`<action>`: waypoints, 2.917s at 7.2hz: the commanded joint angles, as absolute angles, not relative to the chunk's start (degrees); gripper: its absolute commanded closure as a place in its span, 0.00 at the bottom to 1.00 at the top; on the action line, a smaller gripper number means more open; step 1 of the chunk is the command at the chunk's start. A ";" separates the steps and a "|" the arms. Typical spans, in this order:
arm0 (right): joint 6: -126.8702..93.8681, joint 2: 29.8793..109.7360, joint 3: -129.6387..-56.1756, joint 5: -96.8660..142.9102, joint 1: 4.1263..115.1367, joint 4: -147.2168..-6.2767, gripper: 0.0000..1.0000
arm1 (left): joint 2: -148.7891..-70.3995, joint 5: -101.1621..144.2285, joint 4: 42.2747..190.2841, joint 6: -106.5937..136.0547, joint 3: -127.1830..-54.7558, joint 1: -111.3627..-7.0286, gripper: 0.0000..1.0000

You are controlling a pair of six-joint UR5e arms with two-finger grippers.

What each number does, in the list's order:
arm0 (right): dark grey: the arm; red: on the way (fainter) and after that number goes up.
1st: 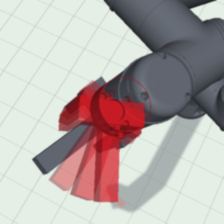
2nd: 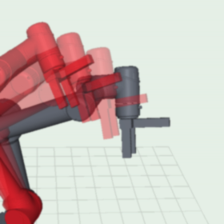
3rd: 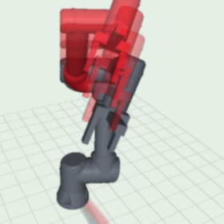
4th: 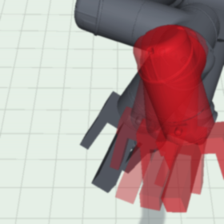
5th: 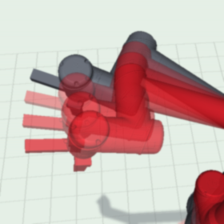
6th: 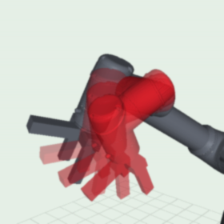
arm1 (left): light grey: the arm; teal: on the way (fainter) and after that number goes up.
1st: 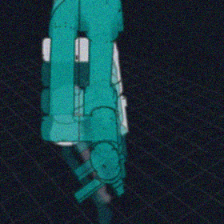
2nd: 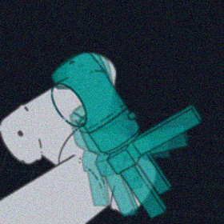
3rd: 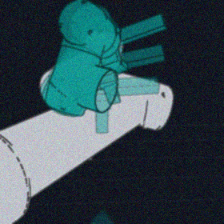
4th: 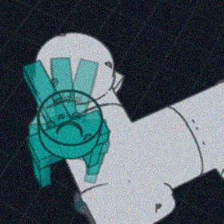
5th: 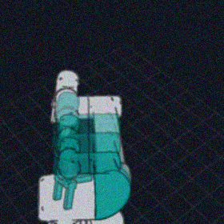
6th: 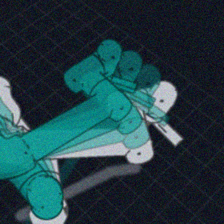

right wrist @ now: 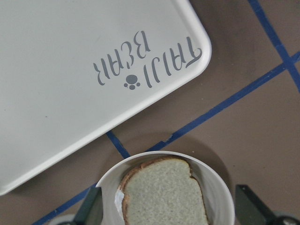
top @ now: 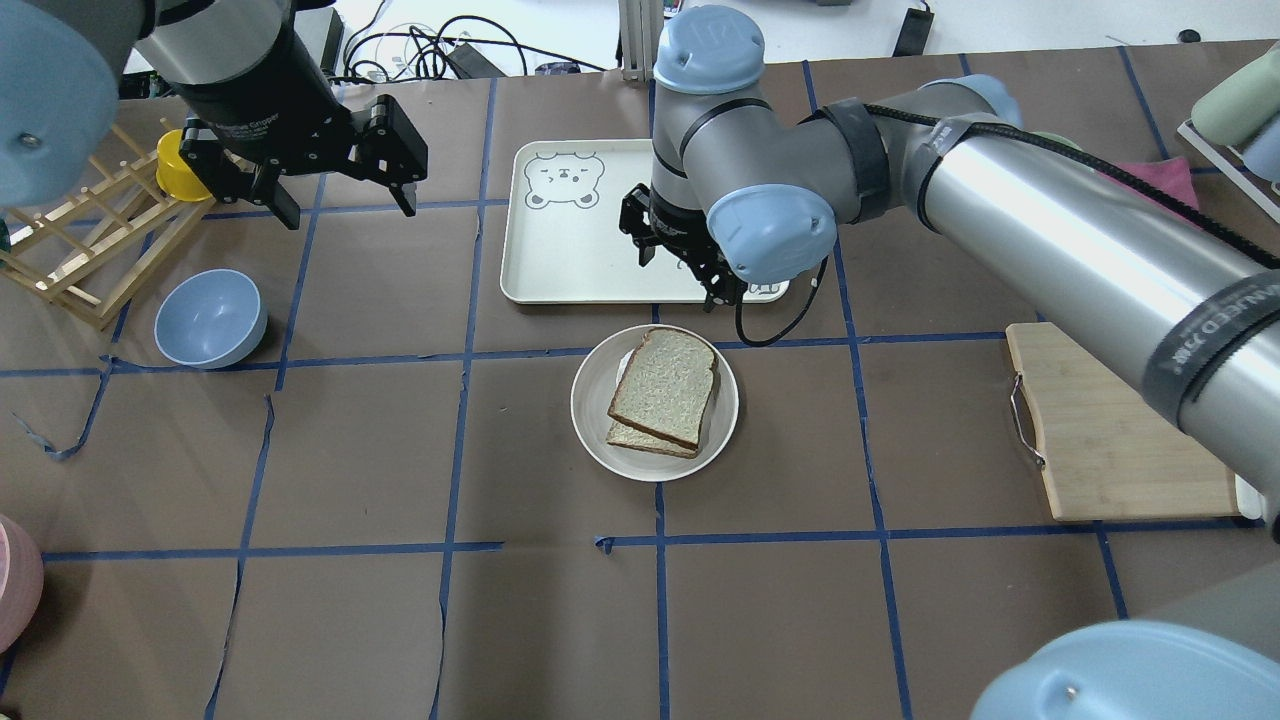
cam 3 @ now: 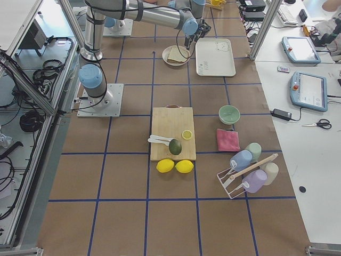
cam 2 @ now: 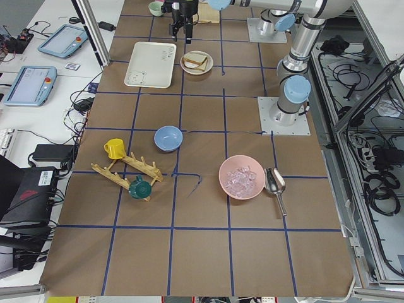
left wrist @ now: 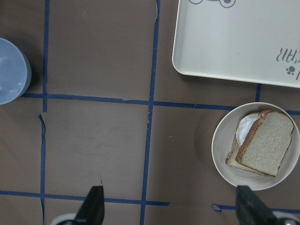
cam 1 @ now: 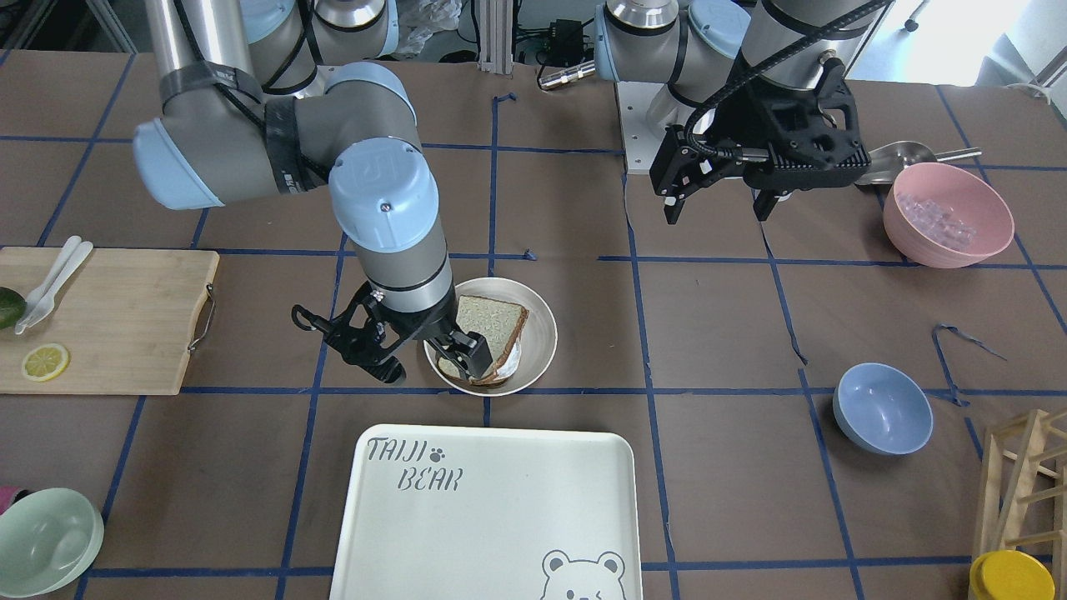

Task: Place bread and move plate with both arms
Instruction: 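Raise the right gripper away while the left gripper reaches to the plate rim, then grip the white plate rim with the left gripper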

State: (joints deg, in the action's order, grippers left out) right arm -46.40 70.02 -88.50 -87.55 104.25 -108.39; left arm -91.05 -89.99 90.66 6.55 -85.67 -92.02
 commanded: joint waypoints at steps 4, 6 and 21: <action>-15.75 81.92 -87.71 -96.04 95.18 -88.42 0.00 | -96.49 -89.12 86.60 8.95 -90.68 -92.72 0.00; -16.35 84.18 -88.15 -96.15 95.18 -88.24 0.00 | -100.70 -88.77 70.14 13.69 -99.88 -94.64 0.00; -5.71 87.01 -88.33 -89.30 89.91 -91.23 0.00 | -111.02 -81.56 55.46 19.16 -108.37 -101.52 1.00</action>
